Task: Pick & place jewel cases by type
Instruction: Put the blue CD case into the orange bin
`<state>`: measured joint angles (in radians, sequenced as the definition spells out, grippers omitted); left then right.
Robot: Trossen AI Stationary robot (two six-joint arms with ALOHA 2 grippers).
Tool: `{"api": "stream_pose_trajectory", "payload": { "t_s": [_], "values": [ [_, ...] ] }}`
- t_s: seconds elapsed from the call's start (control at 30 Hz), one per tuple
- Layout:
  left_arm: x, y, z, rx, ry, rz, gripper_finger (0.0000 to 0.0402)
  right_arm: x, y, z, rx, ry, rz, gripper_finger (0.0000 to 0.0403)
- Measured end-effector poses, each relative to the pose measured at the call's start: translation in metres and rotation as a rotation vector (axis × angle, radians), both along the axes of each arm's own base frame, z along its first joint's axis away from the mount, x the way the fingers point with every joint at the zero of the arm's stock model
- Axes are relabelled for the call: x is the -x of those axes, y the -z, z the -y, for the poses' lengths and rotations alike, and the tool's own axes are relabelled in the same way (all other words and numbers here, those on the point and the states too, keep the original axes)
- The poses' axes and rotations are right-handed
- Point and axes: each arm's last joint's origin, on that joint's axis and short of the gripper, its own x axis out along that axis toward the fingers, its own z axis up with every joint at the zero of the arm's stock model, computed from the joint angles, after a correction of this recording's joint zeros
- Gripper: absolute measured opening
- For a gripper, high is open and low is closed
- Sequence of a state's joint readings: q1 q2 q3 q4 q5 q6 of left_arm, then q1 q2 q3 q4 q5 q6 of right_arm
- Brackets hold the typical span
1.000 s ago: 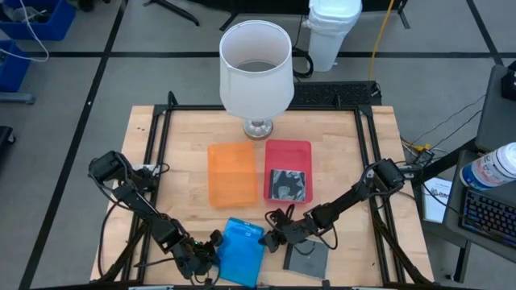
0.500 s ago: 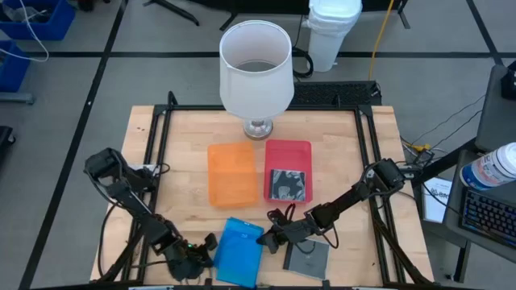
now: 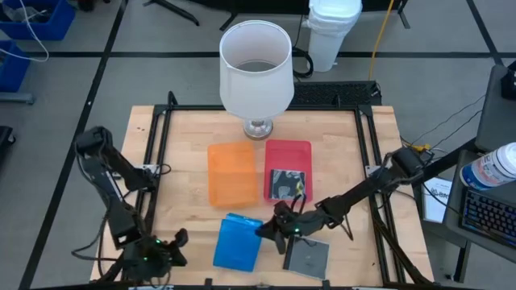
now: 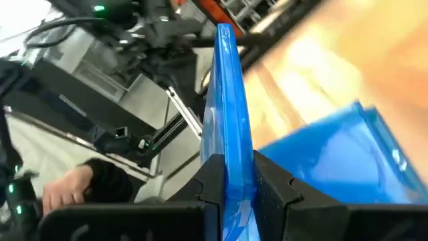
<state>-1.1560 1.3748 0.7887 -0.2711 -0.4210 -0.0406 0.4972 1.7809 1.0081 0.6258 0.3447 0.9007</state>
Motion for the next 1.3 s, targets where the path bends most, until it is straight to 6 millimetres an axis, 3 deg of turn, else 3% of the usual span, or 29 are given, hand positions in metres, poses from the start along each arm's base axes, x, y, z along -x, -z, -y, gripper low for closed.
{"api": "stream_pose_trajectory", "payload": {
  "t_s": [0.13, 0.37, 0.53, 0.7, 0.97, 1.13, 1.3],
  "values": [
    [0.014, 0.002, -0.004, -0.030, 0.039, -0.016, 0.0042, -0.007, -0.037, 0.015, 0.191, 0.002, -0.006, 0.0038],
    [0.021, 0.012, -0.007, -0.051, 0.053, -0.030, 0.0042, -0.043, -0.118, 0.057, 0.508, 0.028, -0.099, 0.0038],
    [0.022, 0.021, -0.012, -0.067, 0.036, -0.051, 0.0042, -0.052, -0.139, 0.099, 0.603, -0.014, -0.204, 0.0037],
    [0.024, 0.028, -0.017, -0.087, 0.029, -0.064, 0.0042, -0.056, -0.135, 0.143, 0.554, -0.017, -0.289, 0.0037],
    [0.025, 0.036, -0.023, -0.130, 0.000, -0.047, 0.0042, -0.084, -0.095, 0.198, 0.375, -0.066, -0.357, 0.0037],
    [0.025, 0.035, -0.023, -0.129, -0.012, -0.041, 0.0042, -0.093, -0.072, 0.224, 0.312, -0.063, -0.456, 0.0037],
    [0.025, 0.036, -0.026, -0.147, -0.030, -0.048, 0.0042, -0.100, -0.062, 0.238, 0.229, -0.057, -0.456, 0.0037]
  ]
}}
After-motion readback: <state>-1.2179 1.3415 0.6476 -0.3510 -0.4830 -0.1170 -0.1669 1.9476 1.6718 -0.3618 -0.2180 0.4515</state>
